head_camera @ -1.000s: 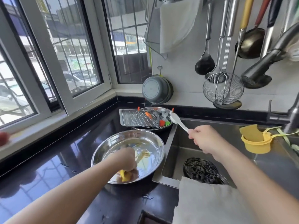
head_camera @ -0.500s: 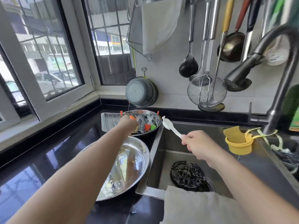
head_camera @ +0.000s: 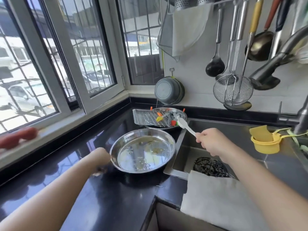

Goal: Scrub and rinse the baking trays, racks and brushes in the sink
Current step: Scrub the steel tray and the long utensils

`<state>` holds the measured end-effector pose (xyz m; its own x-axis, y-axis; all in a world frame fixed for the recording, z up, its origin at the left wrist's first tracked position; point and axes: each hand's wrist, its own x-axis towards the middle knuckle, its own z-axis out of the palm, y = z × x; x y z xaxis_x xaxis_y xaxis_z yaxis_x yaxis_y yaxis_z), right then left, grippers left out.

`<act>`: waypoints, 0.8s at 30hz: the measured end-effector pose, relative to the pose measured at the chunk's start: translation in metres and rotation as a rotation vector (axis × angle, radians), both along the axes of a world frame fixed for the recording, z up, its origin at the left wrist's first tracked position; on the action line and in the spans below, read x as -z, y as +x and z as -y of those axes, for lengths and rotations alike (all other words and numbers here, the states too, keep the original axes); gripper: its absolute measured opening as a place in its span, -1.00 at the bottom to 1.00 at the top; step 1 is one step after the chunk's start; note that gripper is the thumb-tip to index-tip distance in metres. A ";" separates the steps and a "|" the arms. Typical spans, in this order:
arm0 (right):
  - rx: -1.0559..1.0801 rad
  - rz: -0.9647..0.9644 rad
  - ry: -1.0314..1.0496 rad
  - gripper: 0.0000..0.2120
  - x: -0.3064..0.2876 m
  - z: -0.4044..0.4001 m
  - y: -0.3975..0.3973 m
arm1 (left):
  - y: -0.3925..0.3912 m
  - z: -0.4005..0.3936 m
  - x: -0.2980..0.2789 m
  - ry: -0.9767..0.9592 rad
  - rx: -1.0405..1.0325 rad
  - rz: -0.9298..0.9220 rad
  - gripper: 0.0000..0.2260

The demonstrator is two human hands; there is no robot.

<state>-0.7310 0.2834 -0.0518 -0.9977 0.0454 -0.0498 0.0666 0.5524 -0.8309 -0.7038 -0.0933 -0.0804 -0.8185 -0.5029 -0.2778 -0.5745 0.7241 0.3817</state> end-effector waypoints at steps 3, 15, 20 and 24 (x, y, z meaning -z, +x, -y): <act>0.009 0.010 0.006 -0.70 -0.004 -0.001 0.012 | 0.004 -0.010 0.001 0.540 -0.231 -0.141 -0.73; 0.049 -0.038 0.014 -0.71 -0.025 -0.025 0.029 | 0.015 -0.092 -0.037 0.828 -0.251 -0.551 -0.86; 0.078 -0.062 -0.006 -0.72 -0.036 -0.064 0.031 | 0.007 -0.152 -0.049 0.853 -0.128 -0.572 -0.86; 0.142 -0.064 -0.034 -0.70 -0.038 -0.111 0.030 | -0.022 -0.217 -0.052 0.781 0.016 -0.583 -0.84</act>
